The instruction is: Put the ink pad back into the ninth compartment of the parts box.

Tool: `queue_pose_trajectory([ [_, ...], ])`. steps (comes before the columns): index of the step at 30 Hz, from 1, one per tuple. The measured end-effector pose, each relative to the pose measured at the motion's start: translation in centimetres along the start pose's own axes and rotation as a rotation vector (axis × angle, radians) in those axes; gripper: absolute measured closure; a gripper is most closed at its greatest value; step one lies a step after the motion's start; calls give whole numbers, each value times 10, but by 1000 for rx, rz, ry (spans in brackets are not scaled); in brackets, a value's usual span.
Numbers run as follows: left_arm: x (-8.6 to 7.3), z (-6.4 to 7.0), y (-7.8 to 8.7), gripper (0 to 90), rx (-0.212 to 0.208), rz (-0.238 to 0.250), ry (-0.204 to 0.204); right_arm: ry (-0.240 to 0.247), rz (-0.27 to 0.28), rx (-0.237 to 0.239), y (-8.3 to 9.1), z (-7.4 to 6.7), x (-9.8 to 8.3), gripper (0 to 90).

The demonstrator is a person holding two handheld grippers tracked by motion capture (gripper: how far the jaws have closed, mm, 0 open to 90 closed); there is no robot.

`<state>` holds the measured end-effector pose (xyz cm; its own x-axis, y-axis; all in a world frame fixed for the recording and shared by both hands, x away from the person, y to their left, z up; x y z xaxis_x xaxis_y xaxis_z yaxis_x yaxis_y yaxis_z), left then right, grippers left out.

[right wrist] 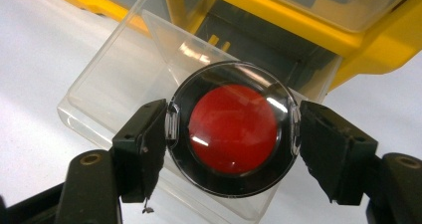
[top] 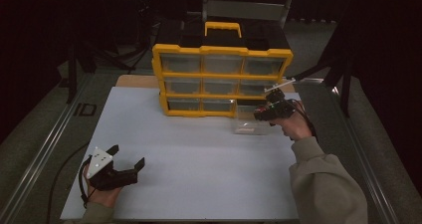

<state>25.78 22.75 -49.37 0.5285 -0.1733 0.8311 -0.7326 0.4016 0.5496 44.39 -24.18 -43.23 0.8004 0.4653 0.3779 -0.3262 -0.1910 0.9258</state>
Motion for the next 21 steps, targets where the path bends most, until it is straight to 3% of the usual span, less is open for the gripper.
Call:
queue_pose_trajectory([
  [21,0,0,0,1,0,1,0,-26,17,29,-1,-1,-2,294],
])
Point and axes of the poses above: each handheld gripper's, and its own axes: y roughly backward along the jaws, x roughly out of its top, z roughly to its right, the point moved 3 cm from there along -y, roughly forward along the jaws, and after that the axes turned 11 degrees about -z, right-handed, at the moved point
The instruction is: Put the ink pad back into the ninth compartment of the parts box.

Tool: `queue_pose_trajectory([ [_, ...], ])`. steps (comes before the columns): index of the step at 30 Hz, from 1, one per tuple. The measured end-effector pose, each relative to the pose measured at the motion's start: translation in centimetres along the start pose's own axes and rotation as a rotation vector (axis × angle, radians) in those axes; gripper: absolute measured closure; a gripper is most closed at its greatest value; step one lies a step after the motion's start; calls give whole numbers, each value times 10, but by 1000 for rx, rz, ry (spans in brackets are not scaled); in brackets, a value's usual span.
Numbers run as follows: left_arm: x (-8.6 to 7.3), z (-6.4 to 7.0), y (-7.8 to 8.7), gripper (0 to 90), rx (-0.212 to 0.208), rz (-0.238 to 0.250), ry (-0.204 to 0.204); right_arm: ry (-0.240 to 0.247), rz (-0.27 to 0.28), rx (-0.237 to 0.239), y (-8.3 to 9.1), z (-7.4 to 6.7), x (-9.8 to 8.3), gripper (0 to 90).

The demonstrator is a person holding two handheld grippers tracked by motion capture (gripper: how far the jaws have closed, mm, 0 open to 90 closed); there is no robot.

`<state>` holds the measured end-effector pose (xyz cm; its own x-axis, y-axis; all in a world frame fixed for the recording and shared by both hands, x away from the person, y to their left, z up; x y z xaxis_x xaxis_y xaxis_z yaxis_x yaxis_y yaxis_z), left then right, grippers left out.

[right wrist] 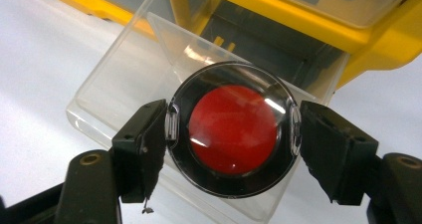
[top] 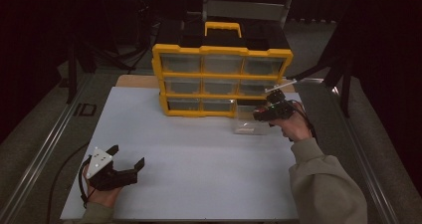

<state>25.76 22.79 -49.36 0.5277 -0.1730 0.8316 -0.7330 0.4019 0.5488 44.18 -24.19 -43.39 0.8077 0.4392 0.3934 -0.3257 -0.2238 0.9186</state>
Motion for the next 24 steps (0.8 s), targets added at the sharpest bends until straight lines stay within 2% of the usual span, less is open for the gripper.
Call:
queue_pose_trajectory([
  [6,0,0,0,1,0,0,0,-5,12,-6,0,-1,-2,289],
  [9,0,0,0,1,0,-1,1,-4,17,-14,1,0,-2,270],
  [10,0,0,0,1,0,0,0,-17,22,-22,2,2,-3,238],
  [16,0,0,0,1,0,-1,1,-34,31,-22,7,7,-5,202],
  [24,0,0,0,1,1,-1,1,-15,20,-18,10,6,-8,195],
])
Point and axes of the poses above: each handheld gripper's, and its own axes: y roughly backward along the jaws, x roughly out of its top, z roughly to its right, the point moved 3 cm from there along -y, roughly forward along the jaws, and after that the axes turned 11 degrees about -z, right-handed, at the moved point
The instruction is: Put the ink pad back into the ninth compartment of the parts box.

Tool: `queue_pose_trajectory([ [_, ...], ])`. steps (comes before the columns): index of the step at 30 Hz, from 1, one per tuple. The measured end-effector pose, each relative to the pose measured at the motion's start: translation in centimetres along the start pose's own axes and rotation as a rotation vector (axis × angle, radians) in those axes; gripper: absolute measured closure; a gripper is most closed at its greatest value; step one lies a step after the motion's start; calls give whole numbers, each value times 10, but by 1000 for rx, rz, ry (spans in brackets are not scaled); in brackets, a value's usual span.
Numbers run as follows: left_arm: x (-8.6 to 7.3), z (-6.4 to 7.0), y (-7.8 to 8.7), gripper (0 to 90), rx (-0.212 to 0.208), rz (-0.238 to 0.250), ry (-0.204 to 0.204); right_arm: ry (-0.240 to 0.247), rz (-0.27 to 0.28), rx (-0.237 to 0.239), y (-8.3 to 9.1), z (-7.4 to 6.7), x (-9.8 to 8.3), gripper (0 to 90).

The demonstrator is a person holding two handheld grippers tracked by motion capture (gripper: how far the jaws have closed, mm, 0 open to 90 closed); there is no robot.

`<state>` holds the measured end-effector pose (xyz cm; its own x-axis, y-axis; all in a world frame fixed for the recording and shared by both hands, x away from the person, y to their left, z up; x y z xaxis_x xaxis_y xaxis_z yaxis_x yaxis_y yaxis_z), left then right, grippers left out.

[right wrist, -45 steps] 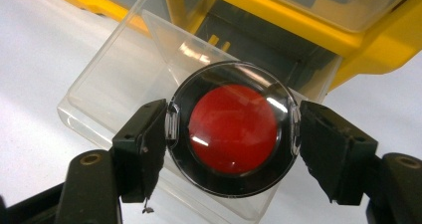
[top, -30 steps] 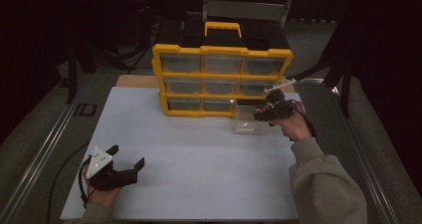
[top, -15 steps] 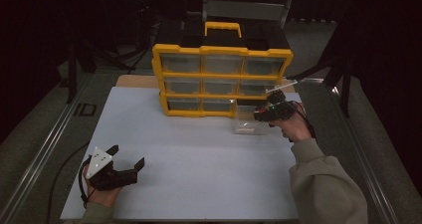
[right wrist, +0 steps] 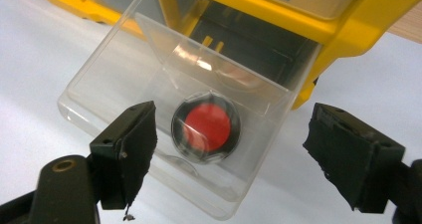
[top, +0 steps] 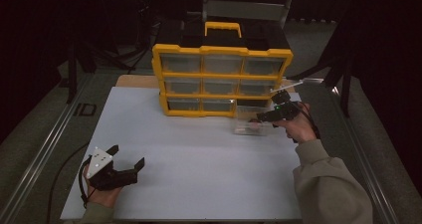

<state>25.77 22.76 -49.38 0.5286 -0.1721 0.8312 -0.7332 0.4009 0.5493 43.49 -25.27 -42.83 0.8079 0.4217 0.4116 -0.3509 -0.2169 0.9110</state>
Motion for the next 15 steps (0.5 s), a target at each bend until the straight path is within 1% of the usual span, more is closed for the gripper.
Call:
queue_pose_trajectory([
  [6,0,0,0,1,0,0,0,15,-5,5,3,-2,-1,192],
  [7,0,0,0,1,-1,1,-1,28,-9,8,4,-3,-1,192],
  [15,0,0,1,1,-2,3,0,52,-21,24,7,-7,-4,182],
])
Point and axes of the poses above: each handheld gripper's, and its own axes: y roughly backward along the jaws, x roughly out of its top, z roughly to its right, the point moved 3 cm from there along -y, roughly forward along the jaws, and after that the axes turned 11 degrees about -z, right-handed, at the moved point
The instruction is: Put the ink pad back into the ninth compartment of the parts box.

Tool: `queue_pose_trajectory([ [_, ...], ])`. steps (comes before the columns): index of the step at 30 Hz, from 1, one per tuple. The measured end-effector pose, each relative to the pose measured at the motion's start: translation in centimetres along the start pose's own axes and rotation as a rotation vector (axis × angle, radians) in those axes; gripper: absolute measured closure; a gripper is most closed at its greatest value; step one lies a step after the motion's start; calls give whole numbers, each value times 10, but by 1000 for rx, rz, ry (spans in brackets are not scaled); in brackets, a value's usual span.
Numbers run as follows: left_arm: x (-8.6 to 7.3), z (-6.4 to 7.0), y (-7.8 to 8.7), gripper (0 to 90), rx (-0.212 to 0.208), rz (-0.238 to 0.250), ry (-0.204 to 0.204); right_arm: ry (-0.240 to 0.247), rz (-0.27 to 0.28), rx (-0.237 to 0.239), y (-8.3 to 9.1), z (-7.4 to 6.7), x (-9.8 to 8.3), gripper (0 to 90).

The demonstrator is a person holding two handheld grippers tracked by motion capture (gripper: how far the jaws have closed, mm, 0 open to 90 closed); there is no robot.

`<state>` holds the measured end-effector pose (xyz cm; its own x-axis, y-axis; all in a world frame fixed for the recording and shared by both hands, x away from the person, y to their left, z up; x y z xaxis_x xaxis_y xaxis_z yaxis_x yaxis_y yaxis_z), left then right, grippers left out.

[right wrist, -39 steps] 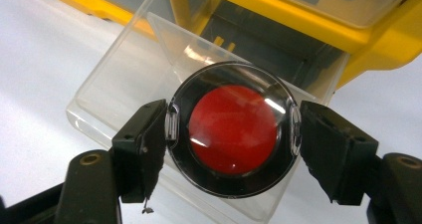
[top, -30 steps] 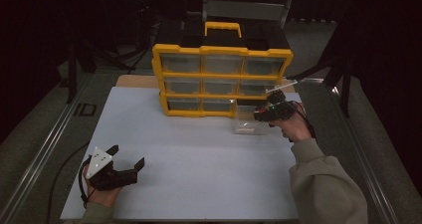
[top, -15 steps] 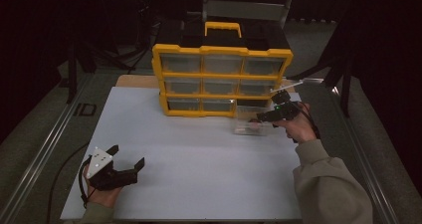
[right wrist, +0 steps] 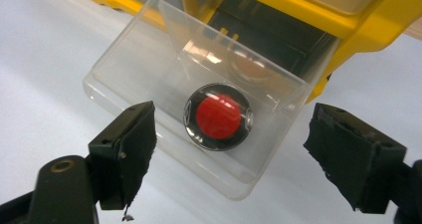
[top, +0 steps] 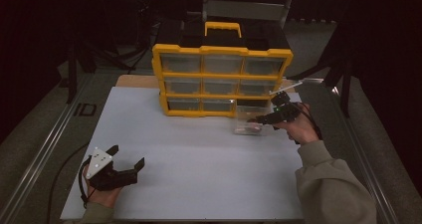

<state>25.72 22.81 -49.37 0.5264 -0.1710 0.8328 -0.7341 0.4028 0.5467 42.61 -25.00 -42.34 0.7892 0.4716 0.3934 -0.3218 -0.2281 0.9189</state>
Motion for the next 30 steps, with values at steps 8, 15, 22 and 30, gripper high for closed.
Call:
queue_pose_trajectory([
  [8,0,0,0,1,0,1,0,39,-11,12,1,-6,-4,132],
  [15,-1,0,1,1,2,0,-1,67,-14,23,1,-10,-5,102],
  [22,-1,-1,2,1,1,4,1,94,-15,17,3,-17,-8,84],
  [30,-1,-1,2,1,3,4,2,126,-7,20,5,-24,-9,80],
])
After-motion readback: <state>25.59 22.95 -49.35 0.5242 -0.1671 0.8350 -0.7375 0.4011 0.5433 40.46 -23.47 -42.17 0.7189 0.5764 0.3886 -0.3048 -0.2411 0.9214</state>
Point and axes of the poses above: each handheld gripper's, and its own axes: y roughly backward along the jaws, x roughly out of its top, z roughly to its right, the point moved 3 cm from there along -y, roughly forward along the jaws, and after that the axes turned 11 degrees about -z, right-handed, at the moved point
